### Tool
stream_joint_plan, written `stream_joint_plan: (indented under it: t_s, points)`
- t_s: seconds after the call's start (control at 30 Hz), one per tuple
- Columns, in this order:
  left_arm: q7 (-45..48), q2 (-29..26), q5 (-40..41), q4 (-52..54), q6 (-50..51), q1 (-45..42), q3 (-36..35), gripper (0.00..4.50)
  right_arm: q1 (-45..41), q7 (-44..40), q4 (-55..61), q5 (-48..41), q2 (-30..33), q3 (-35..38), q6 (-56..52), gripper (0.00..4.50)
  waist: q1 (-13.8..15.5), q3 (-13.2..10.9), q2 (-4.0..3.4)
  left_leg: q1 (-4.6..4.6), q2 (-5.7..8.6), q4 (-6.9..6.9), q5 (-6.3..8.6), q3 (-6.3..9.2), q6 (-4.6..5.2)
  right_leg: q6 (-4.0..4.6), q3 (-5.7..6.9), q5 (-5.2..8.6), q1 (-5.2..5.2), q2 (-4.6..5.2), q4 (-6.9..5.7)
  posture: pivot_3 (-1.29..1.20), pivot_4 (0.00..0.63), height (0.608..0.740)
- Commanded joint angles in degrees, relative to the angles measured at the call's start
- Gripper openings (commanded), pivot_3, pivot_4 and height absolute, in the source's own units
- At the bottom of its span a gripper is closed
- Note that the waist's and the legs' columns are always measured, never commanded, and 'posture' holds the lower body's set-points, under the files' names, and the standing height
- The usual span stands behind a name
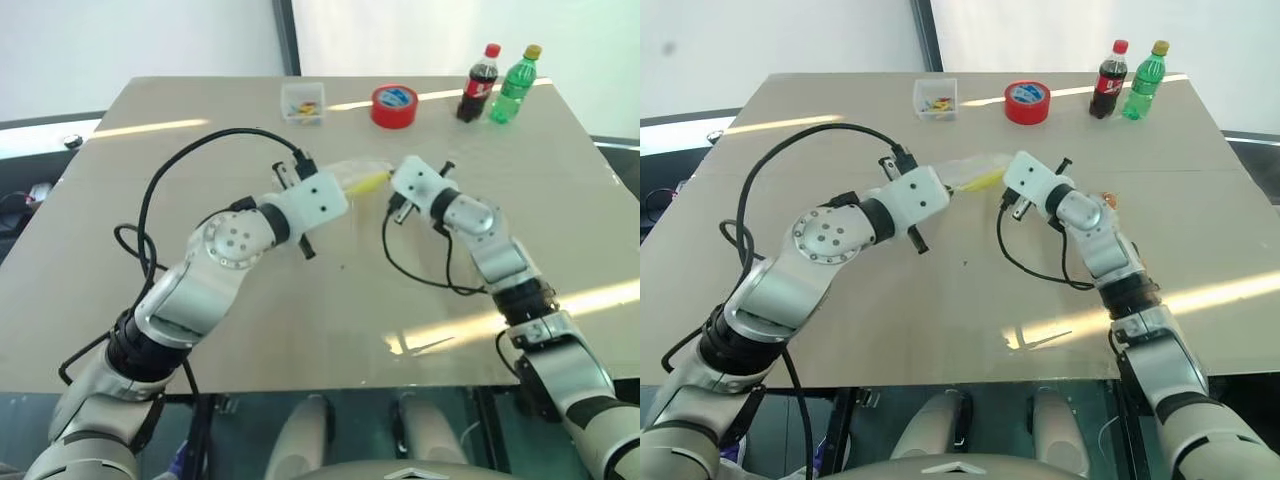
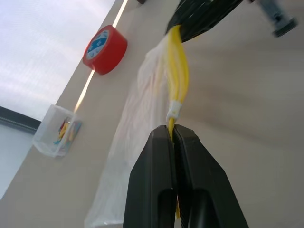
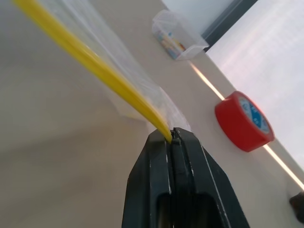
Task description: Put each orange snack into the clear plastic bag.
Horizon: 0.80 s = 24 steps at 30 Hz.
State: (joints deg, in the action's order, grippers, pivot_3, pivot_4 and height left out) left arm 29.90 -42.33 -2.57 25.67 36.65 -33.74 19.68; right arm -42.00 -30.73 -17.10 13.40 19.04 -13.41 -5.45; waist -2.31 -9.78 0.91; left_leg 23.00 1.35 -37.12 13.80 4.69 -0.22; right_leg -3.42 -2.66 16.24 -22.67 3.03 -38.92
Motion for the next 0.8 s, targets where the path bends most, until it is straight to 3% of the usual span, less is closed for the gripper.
stream_joint_plan:
  t_s: [0.03, 0.1, 0.17, 0.2, 0.27, 0.3, 0.33, 0.4, 0.53, 0.8]
  points:
    - [2.24, -0.15, 1.01, -4.48, -11.03, 1.31, -5.4, 0.0, 2.79, -0.3, 5.78, -1.02, 1.77, 1.68, -0.55, 1.47, 0.03, 0.0, 0.0, 0.0, -0.02, 0.0, 0.0, 0.0, 0.0, 0.0, 0.0, 0.0, 0.0, 0.01, 0.0, 0.0, 0.15, 0.74]
    - [2.87, 0.64, 1.29, -7.55, -13.44, 1.0, -6.67, 0.0, 5.74, -0.2, 8.48, -2.31, 2.24, 2.87, -0.91, 2.37, 0.08, 0.0, 0.0, 0.0, -0.01, -0.02, 0.0, 0.01, 0.0, 0.0, 0.02, 0.0, 0.0, 0.01, -0.02, 0.0, 0.15, 0.74]
    - [2.9, 0.75, -0.26, -9.57, -16.22, 0.93, -6.69, 0.0, 8.55, -2.35, 12.39, -5.5, 2.48, 4.2, -2.76, 2.37, 0.07, 0.0, 0.0, 0.01, -0.01, -0.04, 0.04, 0.03, 0.07, 0.0, 0.03, 0.0, 0.0, 0.01, -0.03, 0.0, 0.15, 0.74]
    - [2.96, 0.92, -0.63, -10.25, -17.29, 1.1, -6.75, 0.0, 9.63, -2.59, 14.51, -6.95, 2.25, 5.18, -4.53, 2.22, 0.07, 0.0, 0.0, 0.01, -0.01, -0.04, 0.05, 0.03, 0.08, 0.0, 0.03, 0.0, 0.01, 0.01, -0.03, 0.0, 0.15, 0.74]
    - [3.45, 1.3, -1.05, -11.12, -19.78, 1.63, -6.79, 0.0, 11.15, -3.57, 18.89, -10.63, 1.46, 6.79, -8.53, 1.54, 0.0, 0.0, 0.0, 0.02, -0.01, -0.06, 0.14, 0.02, 0.23, 0.0, 0.03, 0.0, 0.01, 0.01, -0.03, 0.0, 0.15, 0.74]
    - [3.6, 1.48, -1.26, -11.35, -20.49, 1.89, -6.82, 0.0, 11.46, -3.3, 20.77, -12.38, 0.53, 7.57, -10.53, 0.91, -0.04, 0.0, 0.0, 0.02, -0.02, -0.06, 0.14, 0.02, 0.24, -0.01, 0.02, 0.0, 0.01, 0.01, -0.04, 0.0, 0.15, 0.74]
    - [3.8, 1.72, -1.35, -11.61, -21.11, 2.17, -6.98, 0.0, 11.49, -2.8, 22.48, -14.14, -0.68, 8.18, -12.42, 0.76, -0.08, 0.0, 0.0, 0.02, -0.01, -0.06, 0.14, 0.01, 0.24, -0.01, 0.02, 0.0, 0.01, 0.01, -0.04, 0.0, 0.15, 0.74]
    - [4.29, 1.99, -1.44, -12.07, -22.56, 2.61, -7.32, 0.0, 11.23, -1.68, 24.81, -16.38, -2.9, 8.7, -15.53, 0.03, -0.1, 0.0, 0.0, -0.01, -0.05, -0.06, 0.14, 0.02, 0.24, -0.01, 0.01, 0.0, 0.01, -0.02, -0.09, 0.0, 0.15, 0.74]
    - [4.83, 2.24, -2.24, -12.61, -25.19, 3.06, -7.62, 0.0, 9.41, 1.07, 26.36, -19.45, -8.32, 8.58, -19.96, 0.03, -0.03, 0.0, 0.0, -0.03, -0.06, -0.07, 0.14, 0.06, 0.24, 0.0, 0.05, 0.0, 0.0, -0.04, -0.16, 0.0, 0.15, 0.74]
    - [5.17, 3.08, -3.24, -11.28, -25.59, 4.03, -8.29, 0.0, 7.34, 1.34, 24.73, -20.18, -10.54, 6.09, -20.4, 0.03, 0.08, 0.0, 0.0, 0.01, 0.02, -0.1, 0.14, 0.13, 0.24, -0.01, 0.12, 0.0, 0.02, 0.01, -0.09, 0.0, 0.15, 0.74]
